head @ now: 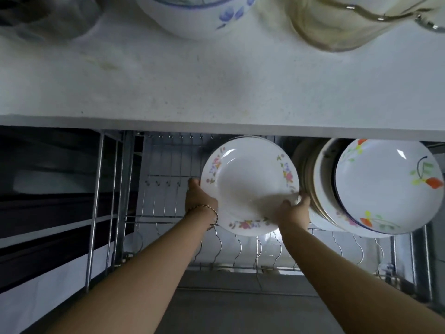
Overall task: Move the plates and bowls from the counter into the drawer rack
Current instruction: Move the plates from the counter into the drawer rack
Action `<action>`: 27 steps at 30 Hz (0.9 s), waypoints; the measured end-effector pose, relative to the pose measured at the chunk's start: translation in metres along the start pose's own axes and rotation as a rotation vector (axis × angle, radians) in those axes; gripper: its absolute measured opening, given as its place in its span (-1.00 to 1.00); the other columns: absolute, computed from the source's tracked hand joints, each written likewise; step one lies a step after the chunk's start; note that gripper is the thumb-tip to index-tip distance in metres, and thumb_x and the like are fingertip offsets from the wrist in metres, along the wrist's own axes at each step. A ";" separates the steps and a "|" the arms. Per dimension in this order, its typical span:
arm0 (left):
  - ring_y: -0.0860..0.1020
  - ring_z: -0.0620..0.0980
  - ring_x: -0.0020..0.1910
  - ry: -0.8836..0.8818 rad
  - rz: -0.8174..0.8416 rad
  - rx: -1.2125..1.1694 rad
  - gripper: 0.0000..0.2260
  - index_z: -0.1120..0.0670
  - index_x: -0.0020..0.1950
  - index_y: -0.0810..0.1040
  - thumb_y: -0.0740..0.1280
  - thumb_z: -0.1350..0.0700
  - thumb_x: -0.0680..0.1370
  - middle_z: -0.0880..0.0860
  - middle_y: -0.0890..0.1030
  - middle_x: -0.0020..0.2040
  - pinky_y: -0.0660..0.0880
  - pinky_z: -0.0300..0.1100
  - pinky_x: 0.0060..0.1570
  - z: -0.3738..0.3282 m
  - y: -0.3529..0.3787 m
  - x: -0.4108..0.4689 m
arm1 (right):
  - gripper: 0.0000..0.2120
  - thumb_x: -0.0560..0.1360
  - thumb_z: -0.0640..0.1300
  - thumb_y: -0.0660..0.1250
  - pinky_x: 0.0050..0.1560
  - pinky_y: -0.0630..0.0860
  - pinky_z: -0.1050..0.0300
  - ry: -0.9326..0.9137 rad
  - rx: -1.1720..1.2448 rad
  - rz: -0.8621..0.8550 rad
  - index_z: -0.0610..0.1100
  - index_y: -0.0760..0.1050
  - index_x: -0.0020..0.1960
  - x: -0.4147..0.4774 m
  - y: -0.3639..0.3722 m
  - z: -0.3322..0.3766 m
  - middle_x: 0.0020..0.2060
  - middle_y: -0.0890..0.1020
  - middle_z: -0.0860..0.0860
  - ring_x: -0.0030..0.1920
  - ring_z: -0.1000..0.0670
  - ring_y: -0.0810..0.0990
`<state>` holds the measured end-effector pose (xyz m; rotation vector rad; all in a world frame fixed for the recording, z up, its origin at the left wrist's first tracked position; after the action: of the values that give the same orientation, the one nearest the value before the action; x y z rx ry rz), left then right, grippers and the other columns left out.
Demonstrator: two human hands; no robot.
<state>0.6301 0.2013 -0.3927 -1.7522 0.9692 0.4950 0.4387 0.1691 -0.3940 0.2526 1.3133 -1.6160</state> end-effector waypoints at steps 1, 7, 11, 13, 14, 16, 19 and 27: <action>0.49 0.17 0.24 -0.010 0.044 -0.029 -0.47 0.10 0.42 0.24 0.20 0.37 0.47 0.15 0.50 0.29 0.44 -0.09 0.18 -0.002 0.001 0.005 | -0.55 0.56 -0.23 0.11 -0.01 0.38 0.05 -0.006 0.007 0.008 -0.09 0.21 0.45 0.002 0.002 -0.001 0.22 0.52 -0.27 0.14 -0.28 0.52; 0.53 0.22 0.19 0.033 0.238 -0.143 -0.39 0.08 0.48 0.21 0.30 0.31 0.46 0.15 0.53 0.28 0.49 -0.05 0.10 -0.017 0.007 0.036 | -0.65 0.61 -0.14 0.04 0.02 0.42 -0.03 -0.038 0.047 0.083 -0.21 0.26 0.36 0.012 0.009 -0.006 0.15 0.50 -0.26 -0.04 -0.15 0.44; 0.54 0.23 0.17 0.038 0.198 -0.189 -0.52 0.16 0.40 0.33 0.24 0.35 0.48 0.20 0.55 0.23 0.44 -0.13 0.00 -0.012 0.017 0.036 | -0.91 0.62 -0.16 0.03 -0.12 0.25 0.11 -0.044 0.120 0.080 -0.17 0.24 0.00 0.019 0.009 -0.012 -0.19 0.41 -0.12 -0.11 -0.08 0.37; 0.54 0.23 0.18 0.027 0.184 -0.209 -0.54 0.18 0.40 0.32 0.23 0.34 0.49 0.22 0.54 0.24 0.43 -0.14 -0.01 -0.002 0.021 0.032 | -0.91 0.62 -0.17 0.03 -0.14 0.23 0.11 -0.077 0.114 0.077 -0.18 0.23 -0.04 0.022 0.008 -0.012 -0.30 0.36 -0.06 -0.13 -0.08 0.36; 0.53 0.24 0.18 0.017 0.181 -0.217 -0.54 0.19 0.40 0.31 0.23 0.34 0.50 0.22 0.54 0.25 0.43 -0.13 -0.01 0.001 0.022 0.030 | -0.90 0.62 -0.17 0.04 -0.14 0.23 0.11 -0.089 0.107 0.079 -0.18 0.23 -0.04 0.023 0.007 -0.012 -0.34 0.34 -0.03 -0.13 -0.07 0.36; 0.54 0.23 0.18 0.006 0.177 -0.222 -0.54 0.19 0.40 0.30 0.25 0.33 0.50 0.23 0.54 0.24 0.43 -0.13 -0.01 0.007 0.022 0.028 | -0.88 0.62 -0.17 0.04 -0.13 0.23 0.12 -0.093 0.083 0.085 -0.22 0.27 -0.01 0.024 0.006 -0.012 -0.29 0.39 -0.07 -0.11 -0.08 0.38; 0.54 0.23 0.18 0.014 0.207 -0.210 -0.55 0.20 0.39 0.31 0.27 0.28 0.50 0.24 0.54 0.25 0.43 -0.14 0.00 0.005 0.020 0.028 | -0.67 0.61 -0.13 0.06 -0.08 0.26 0.14 -0.065 0.020 0.096 -0.36 0.37 0.21 0.025 0.003 -0.011 -0.03 0.50 -0.22 0.07 -0.20 0.50; 0.51 0.19 0.22 0.127 0.170 0.366 -0.62 0.14 0.34 0.39 0.23 0.11 0.52 0.18 0.49 0.29 0.49 -0.03 0.22 -0.019 -0.022 -0.024 | -0.79 0.54 -0.08 0.18 -0.33 0.31 0.20 0.064 -0.295 0.430 -0.24 0.42 0.00 0.000 -0.042 -0.015 -0.37 0.44 -0.07 -0.38 -0.02 0.39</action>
<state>0.6310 0.1962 -0.3557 -1.3920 1.2220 0.2922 0.4000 0.1781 -0.3745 0.3785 1.4134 -1.0485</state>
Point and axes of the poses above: each hand's wrist, its own x-axis towards the middle knuckle, its own y-axis out of the palm, z = x × y, the point moved 3 cm from there along x, towards the middle knuckle
